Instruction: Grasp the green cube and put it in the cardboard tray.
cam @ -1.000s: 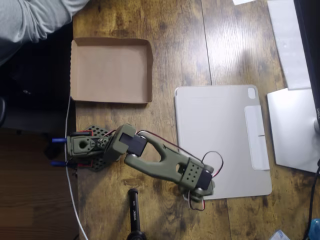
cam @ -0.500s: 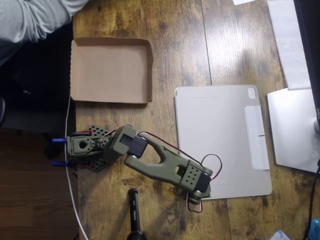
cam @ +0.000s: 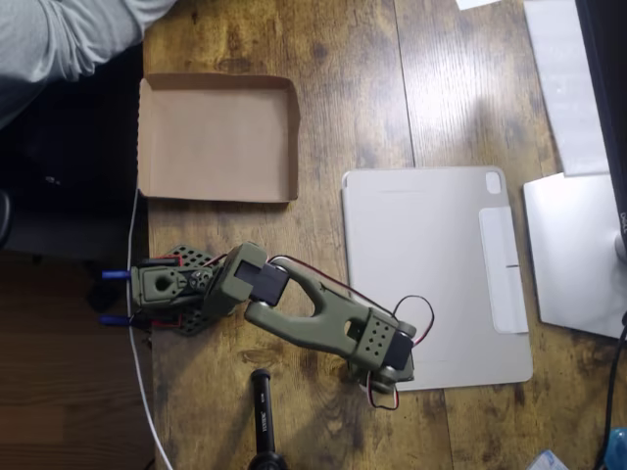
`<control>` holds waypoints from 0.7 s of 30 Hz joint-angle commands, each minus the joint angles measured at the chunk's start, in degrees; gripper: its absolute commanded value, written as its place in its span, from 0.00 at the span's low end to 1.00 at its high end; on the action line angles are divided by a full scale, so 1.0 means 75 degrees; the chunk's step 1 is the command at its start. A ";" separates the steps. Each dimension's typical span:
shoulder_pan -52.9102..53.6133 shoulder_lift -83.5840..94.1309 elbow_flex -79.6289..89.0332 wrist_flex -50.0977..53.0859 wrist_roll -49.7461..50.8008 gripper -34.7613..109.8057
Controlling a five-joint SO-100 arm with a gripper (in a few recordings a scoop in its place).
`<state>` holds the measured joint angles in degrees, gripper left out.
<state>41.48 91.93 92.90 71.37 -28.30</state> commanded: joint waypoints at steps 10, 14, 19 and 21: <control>-0.0012 0.0469 0.0211 -0.0047 0.0035 0.35; -0.0047 0.0551 0.0211 -0.0047 0.0082 0.35; -0.0176 0.0656 0.0164 0.0047 0.0199 0.35; -0.0281 0.0738 0.0129 0.0117 0.0270 0.35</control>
<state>39.90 93.43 94.04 71.28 -26.37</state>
